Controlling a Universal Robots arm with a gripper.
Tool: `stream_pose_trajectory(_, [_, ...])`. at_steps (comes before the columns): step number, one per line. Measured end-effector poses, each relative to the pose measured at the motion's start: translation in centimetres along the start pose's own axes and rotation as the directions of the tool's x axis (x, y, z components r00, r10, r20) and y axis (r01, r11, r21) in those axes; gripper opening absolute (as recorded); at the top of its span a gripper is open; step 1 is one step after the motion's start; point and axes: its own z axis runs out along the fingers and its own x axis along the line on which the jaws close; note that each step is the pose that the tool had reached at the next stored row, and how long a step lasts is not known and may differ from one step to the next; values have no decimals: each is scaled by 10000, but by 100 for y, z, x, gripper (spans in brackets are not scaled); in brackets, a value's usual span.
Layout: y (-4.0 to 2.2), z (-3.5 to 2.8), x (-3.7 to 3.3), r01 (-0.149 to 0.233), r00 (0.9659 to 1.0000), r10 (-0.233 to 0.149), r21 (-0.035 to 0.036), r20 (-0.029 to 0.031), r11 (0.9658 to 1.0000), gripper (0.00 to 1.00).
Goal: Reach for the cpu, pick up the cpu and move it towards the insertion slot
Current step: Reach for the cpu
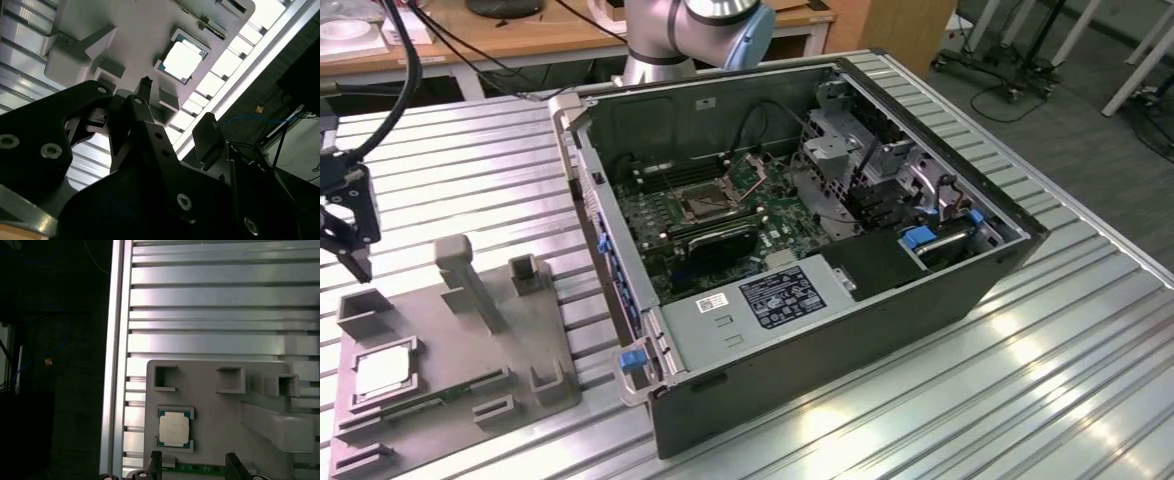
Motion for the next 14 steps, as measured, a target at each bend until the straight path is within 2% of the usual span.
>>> stream_pose_trajectory(4, [-3, 31, 6, 1, 10000, -1, -107, 8, 9999, 62])
stream_pose_trajectory(5, [-2, 31, 6, 1, 10000, -1, -116, 11, 9999, 68])
stream_pose_trajectory(14, [-3, 33, 7, 2, 10000, -2, -118, 16, 9999, 68])
